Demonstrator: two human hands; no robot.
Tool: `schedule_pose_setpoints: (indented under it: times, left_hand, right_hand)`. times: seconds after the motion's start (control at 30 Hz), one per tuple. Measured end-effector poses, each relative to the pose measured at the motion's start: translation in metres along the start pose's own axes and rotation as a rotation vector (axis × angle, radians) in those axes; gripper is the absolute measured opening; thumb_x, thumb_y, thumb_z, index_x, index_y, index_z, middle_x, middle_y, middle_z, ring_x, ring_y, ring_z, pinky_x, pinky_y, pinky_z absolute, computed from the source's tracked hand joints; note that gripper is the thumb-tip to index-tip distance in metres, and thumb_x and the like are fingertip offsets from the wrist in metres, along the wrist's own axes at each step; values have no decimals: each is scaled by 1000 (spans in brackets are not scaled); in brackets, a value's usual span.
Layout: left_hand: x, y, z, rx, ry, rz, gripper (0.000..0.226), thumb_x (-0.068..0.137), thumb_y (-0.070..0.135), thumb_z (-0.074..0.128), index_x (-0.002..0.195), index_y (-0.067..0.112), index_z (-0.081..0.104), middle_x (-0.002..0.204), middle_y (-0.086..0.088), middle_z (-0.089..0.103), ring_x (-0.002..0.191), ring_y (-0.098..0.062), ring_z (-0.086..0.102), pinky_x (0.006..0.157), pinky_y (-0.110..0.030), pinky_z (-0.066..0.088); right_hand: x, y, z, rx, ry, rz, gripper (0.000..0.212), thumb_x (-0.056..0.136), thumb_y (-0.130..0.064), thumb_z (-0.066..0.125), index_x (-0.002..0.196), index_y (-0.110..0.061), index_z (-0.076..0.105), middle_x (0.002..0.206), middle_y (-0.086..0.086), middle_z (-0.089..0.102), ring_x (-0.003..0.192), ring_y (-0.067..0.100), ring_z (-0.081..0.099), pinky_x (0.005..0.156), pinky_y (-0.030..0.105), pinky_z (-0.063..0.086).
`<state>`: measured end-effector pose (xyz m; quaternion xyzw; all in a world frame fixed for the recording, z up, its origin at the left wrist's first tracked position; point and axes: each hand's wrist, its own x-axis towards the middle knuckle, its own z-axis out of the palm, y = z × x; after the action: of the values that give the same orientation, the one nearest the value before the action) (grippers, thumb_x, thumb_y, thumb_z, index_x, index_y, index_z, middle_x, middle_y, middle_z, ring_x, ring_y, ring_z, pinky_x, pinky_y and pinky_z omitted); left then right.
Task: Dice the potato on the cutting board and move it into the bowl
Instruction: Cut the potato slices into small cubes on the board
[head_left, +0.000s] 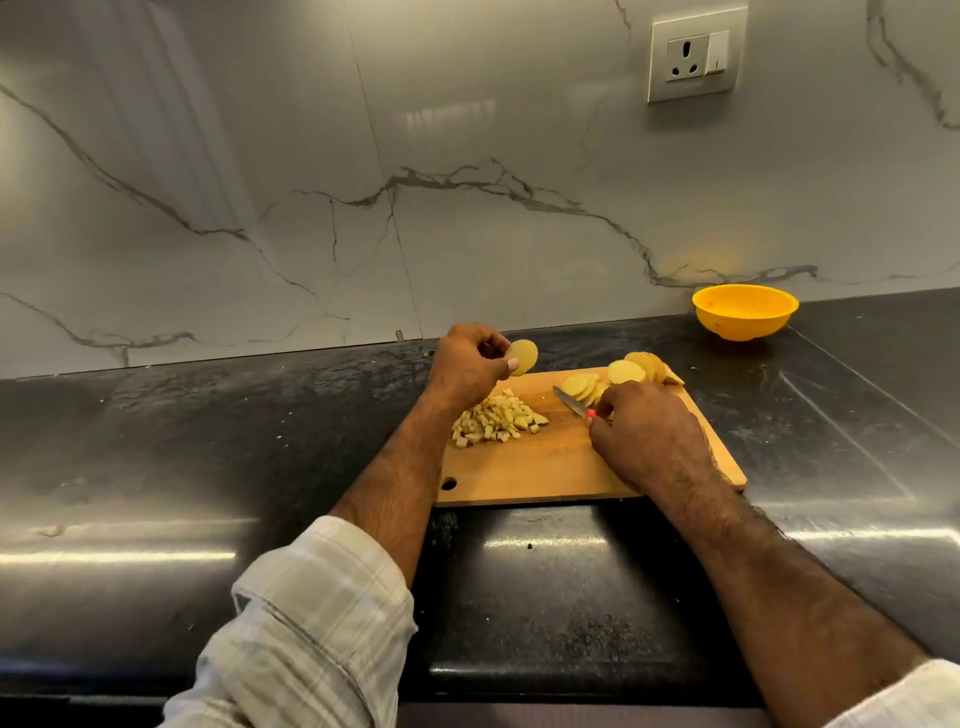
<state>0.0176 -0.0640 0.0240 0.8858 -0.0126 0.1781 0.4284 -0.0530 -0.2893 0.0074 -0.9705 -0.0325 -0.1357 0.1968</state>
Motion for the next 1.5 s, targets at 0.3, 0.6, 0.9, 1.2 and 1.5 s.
schedule_pose_setpoints:
  times: [0.3,0.6,0.9,1.2,1.5]
  left_hand:
    - [-10,-21,-2,60,111,115,11,90,24,82,98,20,77,90,9,73,84,-4,68,77,-33,61]
    - [-11,-20,-5,69,138,190,11,90,24,81,99,19,76,91,7,73,86,-8,68,77,-32,60]
    - [-13,-21,-6,90,150,223,5,91,18,76,94,17,72,86,7,70,82,-10,66,74,-34,59]
    - [-7,-29,-25,29,351,194,5,91,21,77,92,19,72,86,6,72,81,-12,68,73,-36,60]
    - [-8,-26,-19,18,306,227,6,90,18,77,93,19,72,85,8,71,81,-10,68,74,-36,61]
  right_hand:
    - [-15,-21,8,7,-103,-164,24,97,-42,62,110,-25,73,104,0,72,89,16,63,77,34,57]
    - [-14,-31,17,-3,-29,-132,25,98,-41,59,110,-24,72,105,2,71,92,19,63,78,36,59]
    - [-19,-30,17,13,-48,-152,24,98,-41,60,112,-25,71,103,-1,71,91,16,63,80,38,60]
    - [-19,-49,24,38,67,-286,28,103,-40,54,116,-21,70,107,-1,72,97,18,63,82,37,57]
    - [-6,-47,26,11,69,-299,26,104,-35,55,116,-17,71,114,3,70,104,22,61,87,39,54]
